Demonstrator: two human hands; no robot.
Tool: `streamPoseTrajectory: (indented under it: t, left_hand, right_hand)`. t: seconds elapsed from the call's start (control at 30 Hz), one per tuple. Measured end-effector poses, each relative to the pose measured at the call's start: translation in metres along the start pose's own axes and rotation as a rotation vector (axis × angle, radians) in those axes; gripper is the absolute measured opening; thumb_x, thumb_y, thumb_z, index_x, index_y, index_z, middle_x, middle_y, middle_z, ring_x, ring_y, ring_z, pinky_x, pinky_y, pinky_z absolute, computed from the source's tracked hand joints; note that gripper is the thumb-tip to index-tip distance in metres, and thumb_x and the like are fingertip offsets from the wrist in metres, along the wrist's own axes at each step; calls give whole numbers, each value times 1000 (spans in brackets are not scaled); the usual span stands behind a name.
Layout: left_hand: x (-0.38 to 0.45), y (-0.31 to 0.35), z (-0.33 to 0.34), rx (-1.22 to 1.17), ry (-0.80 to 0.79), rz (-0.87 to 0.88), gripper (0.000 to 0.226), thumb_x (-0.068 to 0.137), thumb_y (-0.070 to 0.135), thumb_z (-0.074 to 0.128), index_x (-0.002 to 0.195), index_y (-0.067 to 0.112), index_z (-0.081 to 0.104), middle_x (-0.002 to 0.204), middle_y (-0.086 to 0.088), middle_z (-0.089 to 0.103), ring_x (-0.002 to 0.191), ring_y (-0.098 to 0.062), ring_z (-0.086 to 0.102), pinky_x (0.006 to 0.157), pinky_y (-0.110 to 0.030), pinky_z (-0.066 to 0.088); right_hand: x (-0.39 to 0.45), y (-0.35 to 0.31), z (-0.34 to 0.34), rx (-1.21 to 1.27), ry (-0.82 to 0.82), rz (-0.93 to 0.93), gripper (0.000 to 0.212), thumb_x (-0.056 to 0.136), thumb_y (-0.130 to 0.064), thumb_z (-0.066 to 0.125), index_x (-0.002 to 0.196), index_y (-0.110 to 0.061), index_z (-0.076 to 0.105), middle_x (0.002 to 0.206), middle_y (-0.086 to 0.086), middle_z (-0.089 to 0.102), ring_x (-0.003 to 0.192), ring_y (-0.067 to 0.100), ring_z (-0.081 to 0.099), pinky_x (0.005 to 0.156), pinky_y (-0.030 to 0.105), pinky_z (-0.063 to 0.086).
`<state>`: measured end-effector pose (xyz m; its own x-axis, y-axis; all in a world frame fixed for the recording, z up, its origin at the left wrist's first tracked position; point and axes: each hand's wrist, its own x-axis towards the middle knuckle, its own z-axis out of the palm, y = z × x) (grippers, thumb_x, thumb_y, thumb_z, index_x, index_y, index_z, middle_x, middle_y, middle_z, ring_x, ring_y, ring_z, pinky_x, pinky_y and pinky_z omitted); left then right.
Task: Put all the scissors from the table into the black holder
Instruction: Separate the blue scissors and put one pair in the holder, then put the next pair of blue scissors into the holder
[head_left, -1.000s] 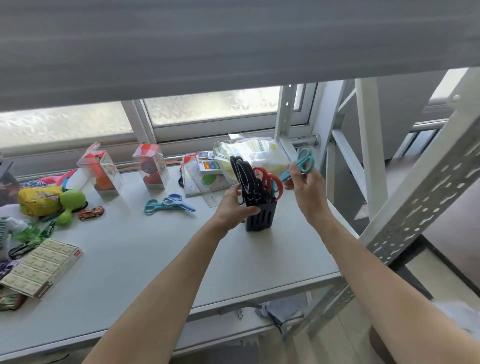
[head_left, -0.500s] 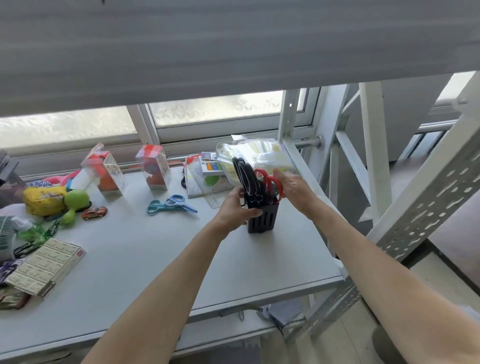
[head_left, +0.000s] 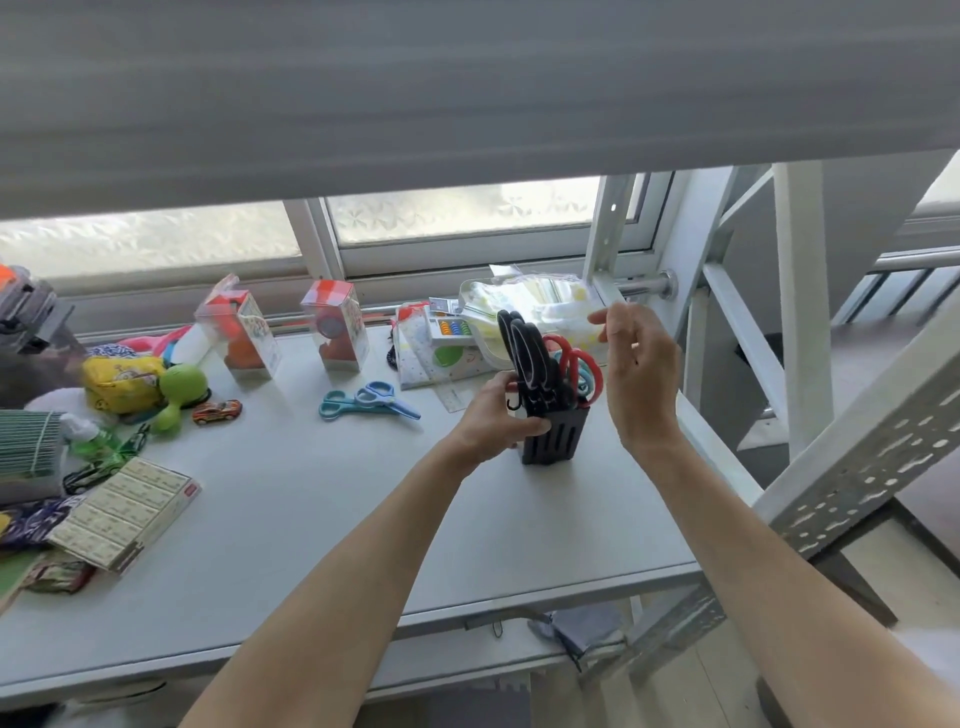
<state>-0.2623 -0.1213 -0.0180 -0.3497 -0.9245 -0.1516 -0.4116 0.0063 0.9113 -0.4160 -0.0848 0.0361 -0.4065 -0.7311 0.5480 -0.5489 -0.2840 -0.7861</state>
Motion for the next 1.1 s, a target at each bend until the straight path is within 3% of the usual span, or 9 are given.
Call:
streamPoseTrajectory:
  t: [0.13, 0.23, 0.33, 0.43, 0.57, 0.63, 0.77, 1.0, 1.1]
  left_hand:
    - [-2, -18, -17, 38, -68, 11, 73, 86, 11, 73, 150, 21, 40, 142, 8, 47, 80, -11, 63, 59, -15, 52]
    - [-6, -45, -43, 9, 112, -3, 50, 90, 3, 63, 139, 9, 55, 137, -5, 59, 66, -12, 62, 58, -18, 53]
    - [-10, -80, -76, 26, 461, -149, 39, 90, -3, 53, 126, 6, 62, 125, -13, 65, 87, -23, 67, 82, -33, 57]
    - [-12, -106, -109, 151, 635, -277, 45, 89, -3, 50, 132, 7, 59, 136, -18, 52, 119, -35, 58, 109, -34, 41]
    - [-6, -119, -138, 266, 560, -378, 58, 90, 0, 50, 147, 8, 45, 145, -22, 38, 127, -40, 51, 113, -38, 39]
    - [1, -123, -148, 299, 486, -401, 66, 88, 1, 50, 152, 12, 38, 149, -20, 34, 131, -39, 48, 111, -43, 43]
    - [11, -128, -160, 349, 368, -436, 75, 90, 1, 49, 159, 22, 26, 154, -17, 29, 136, -34, 44, 112, -34, 37]
    - [10, -133, -162, 481, 347, -394, 62, 90, -4, 45, 148, 18, 46, 148, -17, 32, 126, -37, 54, 105, -33, 43]
    - [3, -131, -156, 525, 350, -361, 54, 90, -2, 46, 139, 19, 53, 140, -16, 36, 119, -37, 58, 104, -33, 45]
  right_hand:
    - [-27, -38, 20, 52, -88, -170, 30, 103, -18, 40, 90, -7, 64, 83, -3, 60, 72, 7, 56, 64, 20, 43]
    - [-51, -49, 48, 86, -230, -201, 33, 101, -24, 38, 87, -6, 63, 83, 1, 61, 74, 11, 56, 67, 22, 44]
    - [-68, -40, 84, 39, -362, -153, 37, 101, -28, 37, 90, -7, 65, 89, 4, 63, 80, 18, 59, 71, 34, 48]
    - [-74, -25, 123, -100, -525, -34, 33, 101, -25, 39, 104, -9, 68, 102, 7, 63, 89, 24, 60, 78, 36, 47]
    - [-70, -21, 169, -326, -809, 18, 35, 100, -25, 42, 129, -12, 57, 130, 9, 53, 112, 29, 55, 93, 37, 43]
    - [-65, -25, 191, -428, -911, 6, 38, 100, -22, 42, 135, -11, 52, 133, 11, 49, 115, 32, 53, 96, 39, 42]
    - [-56, -28, 222, -563, -1059, -29, 48, 96, -13, 42, 144, -21, 40, 134, 13, 44, 117, 34, 52, 94, 39, 42]
    - [-57, -15, 232, -701, -1128, 45, 46, 93, -8, 40, 139, -14, 40, 131, 18, 42, 120, 38, 50, 97, 44, 43]
    - [-66, -8, 225, -689, -1067, 14, 41, 93, -5, 43, 133, -14, 43, 128, 17, 45, 114, 37, 53, 89, 42, 45]
